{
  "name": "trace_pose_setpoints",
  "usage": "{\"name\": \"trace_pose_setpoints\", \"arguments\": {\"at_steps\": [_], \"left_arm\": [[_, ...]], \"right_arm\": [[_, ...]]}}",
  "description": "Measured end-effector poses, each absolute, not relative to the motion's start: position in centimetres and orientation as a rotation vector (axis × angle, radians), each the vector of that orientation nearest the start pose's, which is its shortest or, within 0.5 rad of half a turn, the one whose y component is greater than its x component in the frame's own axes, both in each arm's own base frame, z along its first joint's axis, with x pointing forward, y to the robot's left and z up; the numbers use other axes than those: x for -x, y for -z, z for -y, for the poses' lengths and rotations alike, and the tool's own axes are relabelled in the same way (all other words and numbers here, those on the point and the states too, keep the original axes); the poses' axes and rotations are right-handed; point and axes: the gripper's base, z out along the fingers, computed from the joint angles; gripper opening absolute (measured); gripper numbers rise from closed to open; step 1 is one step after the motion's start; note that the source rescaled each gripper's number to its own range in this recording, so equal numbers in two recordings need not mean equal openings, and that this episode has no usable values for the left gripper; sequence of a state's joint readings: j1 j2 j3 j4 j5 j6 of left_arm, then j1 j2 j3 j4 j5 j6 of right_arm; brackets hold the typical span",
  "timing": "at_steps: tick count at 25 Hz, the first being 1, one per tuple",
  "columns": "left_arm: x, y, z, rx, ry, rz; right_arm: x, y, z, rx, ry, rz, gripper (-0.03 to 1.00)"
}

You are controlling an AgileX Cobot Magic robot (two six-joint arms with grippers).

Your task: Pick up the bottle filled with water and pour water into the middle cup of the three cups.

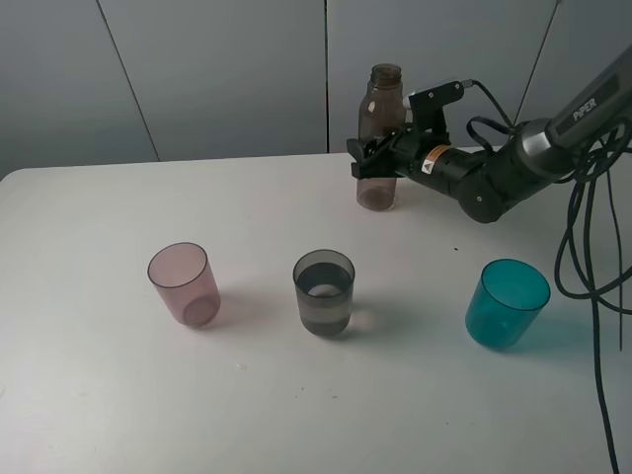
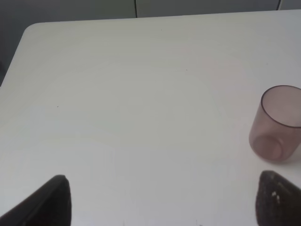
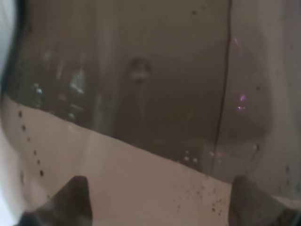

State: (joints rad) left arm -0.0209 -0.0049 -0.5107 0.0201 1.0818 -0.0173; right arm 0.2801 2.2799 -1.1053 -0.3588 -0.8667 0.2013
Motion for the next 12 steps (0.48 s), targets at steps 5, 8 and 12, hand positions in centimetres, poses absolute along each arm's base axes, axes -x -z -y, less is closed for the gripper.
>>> {"name": "trace_pose_setpoints", "arguments": {"at_steps": [5,8,12], "left_arm": [[0.78,-27.85,-0.18,-0.002,0.000,-2.050],[0.78,-27.85,-0.18,-0.002,0.000,-2.050],[0.78,-27.85,-0.18,0.000,0.001,-2.050]], "right_arm": [[-40.96,-7.81,-14.45,0.501,-0.422,-1.768,0.00],[-40.96,-7.81,-14.45,0.501,-0.422,-1.768,0.09],[-41.06,-7.94,-14.49,0.500,-0.423,-1.760,0.80]]}}
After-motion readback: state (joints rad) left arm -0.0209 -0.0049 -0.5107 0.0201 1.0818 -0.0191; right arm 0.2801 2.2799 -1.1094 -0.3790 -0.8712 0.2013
